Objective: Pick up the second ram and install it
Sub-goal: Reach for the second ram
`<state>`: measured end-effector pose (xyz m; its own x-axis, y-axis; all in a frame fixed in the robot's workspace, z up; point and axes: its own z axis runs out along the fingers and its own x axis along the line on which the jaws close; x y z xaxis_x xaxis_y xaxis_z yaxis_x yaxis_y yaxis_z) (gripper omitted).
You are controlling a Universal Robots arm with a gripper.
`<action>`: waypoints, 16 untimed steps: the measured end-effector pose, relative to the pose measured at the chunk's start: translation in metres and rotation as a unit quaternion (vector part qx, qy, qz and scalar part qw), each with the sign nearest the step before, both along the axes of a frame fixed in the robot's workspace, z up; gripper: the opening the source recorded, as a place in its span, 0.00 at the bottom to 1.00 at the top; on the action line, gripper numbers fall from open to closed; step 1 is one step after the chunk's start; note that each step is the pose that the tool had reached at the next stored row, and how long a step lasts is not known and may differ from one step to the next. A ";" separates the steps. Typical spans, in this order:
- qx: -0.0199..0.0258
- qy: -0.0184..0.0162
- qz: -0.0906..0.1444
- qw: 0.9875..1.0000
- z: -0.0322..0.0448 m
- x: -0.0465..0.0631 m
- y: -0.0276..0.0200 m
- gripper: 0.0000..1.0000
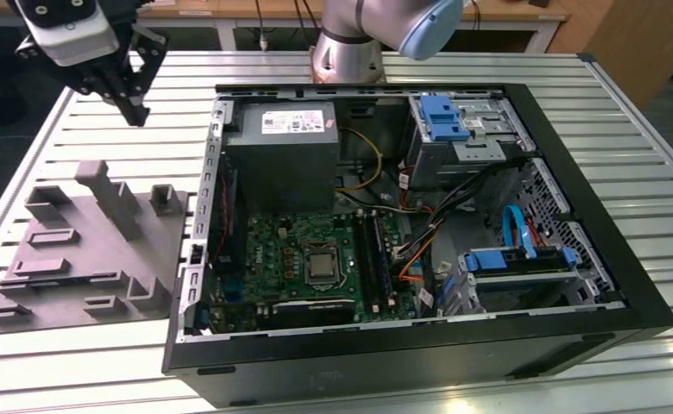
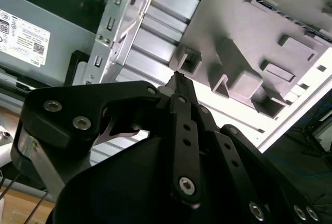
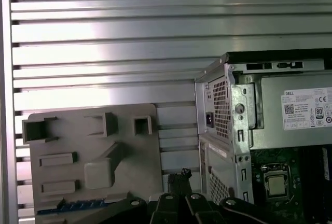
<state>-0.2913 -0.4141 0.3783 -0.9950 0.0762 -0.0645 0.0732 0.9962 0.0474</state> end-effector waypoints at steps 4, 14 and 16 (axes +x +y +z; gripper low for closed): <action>0.000 -0.001 0.000 1.000 -0.0021 -0.015 -0.0007 0.10; 0.000 -0.002 0.000 1.000 -0.0065 -0.046 -0.0017 0.10; 0.000 -0.002 0.000 1.000 -0.0074 -0.051 -0.0021 0.10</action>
